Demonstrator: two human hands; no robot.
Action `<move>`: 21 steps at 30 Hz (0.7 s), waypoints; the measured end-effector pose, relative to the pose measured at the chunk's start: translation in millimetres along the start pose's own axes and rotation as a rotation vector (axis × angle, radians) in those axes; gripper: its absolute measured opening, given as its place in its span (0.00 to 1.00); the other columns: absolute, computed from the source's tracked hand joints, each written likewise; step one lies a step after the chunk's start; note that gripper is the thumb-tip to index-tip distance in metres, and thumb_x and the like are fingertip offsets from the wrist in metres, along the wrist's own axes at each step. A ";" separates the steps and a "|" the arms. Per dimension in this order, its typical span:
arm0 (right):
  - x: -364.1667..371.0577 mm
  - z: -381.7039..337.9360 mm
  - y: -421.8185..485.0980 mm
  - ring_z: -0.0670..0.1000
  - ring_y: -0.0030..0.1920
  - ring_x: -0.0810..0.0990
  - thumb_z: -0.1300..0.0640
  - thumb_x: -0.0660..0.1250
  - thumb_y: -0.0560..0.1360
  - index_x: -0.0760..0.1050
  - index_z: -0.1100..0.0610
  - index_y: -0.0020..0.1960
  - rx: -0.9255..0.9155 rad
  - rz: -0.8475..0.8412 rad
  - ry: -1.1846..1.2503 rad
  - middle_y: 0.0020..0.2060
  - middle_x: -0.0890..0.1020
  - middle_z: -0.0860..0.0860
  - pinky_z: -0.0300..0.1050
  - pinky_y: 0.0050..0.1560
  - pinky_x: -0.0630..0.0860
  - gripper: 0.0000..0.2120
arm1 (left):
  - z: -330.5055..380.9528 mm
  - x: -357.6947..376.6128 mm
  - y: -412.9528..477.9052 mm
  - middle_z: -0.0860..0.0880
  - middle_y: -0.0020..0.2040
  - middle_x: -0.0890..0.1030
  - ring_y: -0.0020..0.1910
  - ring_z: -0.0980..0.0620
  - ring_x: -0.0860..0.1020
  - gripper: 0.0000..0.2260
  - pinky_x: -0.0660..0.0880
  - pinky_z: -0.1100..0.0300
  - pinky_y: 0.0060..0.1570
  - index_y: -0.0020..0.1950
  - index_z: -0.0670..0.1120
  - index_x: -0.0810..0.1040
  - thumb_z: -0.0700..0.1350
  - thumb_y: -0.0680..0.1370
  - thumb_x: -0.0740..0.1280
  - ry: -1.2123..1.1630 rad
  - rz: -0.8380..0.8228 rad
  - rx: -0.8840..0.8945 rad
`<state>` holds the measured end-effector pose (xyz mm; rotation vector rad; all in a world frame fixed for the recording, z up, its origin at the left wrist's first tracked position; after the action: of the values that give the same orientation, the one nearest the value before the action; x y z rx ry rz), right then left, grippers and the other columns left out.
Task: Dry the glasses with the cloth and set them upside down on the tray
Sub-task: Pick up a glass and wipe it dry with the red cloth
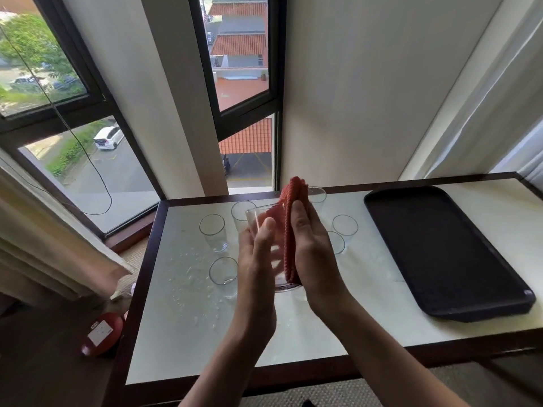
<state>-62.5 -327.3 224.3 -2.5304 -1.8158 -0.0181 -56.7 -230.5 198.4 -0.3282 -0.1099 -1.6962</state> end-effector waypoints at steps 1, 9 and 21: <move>2.1 -0.6 -3.8 0.45 0.57 0.82 0.37 0.53 0.75 0.68 0.41 0.70 -0.012 0.013 0.026 0.54 0.81 0.38 0.55 0.64 0.77 0.25 | 1.1 0.0 0.1 0.45 0.56 0.85 0.55 0.51 0.84 0.26 0.81 0.54 0.52 0.64 0.50 0.77 0.65 0.73 0.67 -0.020 0.003 0.004; 10.7 -8.6 -27.4 0.37 0.70 0.69 0.44 0.55 0.80 0.56 0.40 0.78 -0.284 0.024 -0.235 0.73 0.67 0.37 0.38 0.68 0.70 0.27 | -0.9 -11.6 0.6 0.41 0.55 0.84 0.53 0.50 0.85 0.23 0.82 0.60 0.49 0.66 0.45 0.74 0.59 0.77 0.63 -0.142 0.057 0.019; 15.0 -9.0 -41.6 0.31 0.72 0.62 0.44 0.55 0.80 0.53 0.43 0.78 -0.313 0.046 -0.215 0.74 0.62 0.34 0.26 0.67 0.63 0.28 | 4.9 -18.6 4.6 0.44 0.54 0.83 0.53 0.50 0.84 0.26 0.80 0.59 0.50 0.66 0.45 0.73 0.60 0.75 0.69 -0.191 0.063 0.051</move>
<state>-97.1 -300.1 234.3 -2.8875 -1.9673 -0.0337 -49.2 -212.2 197.4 -0.4509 -0.2803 -1.5949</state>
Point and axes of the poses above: each hand's wrist, its own y-axis towards the middle knuckle, its own x-axis out of the palm, z = x × y, the point moved 10 cm from there along y, towards the middle knuckle
